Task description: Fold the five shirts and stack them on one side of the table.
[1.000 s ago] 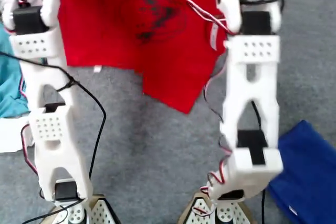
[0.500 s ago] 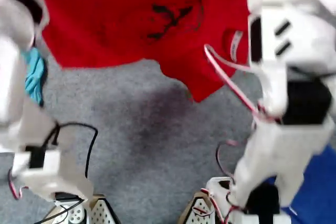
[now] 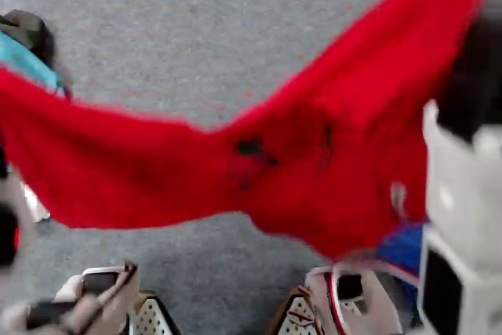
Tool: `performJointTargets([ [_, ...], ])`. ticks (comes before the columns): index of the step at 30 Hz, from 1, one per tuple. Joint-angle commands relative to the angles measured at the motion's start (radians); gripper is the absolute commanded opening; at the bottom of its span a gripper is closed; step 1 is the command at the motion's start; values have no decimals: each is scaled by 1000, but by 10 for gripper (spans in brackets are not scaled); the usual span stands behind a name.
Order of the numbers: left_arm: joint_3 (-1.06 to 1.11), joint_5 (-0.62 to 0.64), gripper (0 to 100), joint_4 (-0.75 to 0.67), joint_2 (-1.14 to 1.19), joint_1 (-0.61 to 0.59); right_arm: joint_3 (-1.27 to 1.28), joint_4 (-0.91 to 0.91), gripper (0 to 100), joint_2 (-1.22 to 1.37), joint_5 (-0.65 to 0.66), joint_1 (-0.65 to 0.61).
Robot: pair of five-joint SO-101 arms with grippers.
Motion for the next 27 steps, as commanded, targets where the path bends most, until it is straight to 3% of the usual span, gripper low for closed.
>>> performJointTargets([
  [1, 287, 12, 19, 14, -162, 0, -21, 29, 5, -18, 20, -13],
  [9, 931, 12, 20, -121, -538, 5, -13, 103, 5, -7, 14, -15],
  [16, 1547, -3, 20, -459, -865, 0, 127, 112, 5, 39, 14, -16],
  [21, 1912, -87, 20, -773, -1006, 2, 328, -28, 5, 74, 18, -16],
  [27, 2173, -135, 20, -1059, -1023, 2, 604, -308, 5, 128, 21, -13],
])
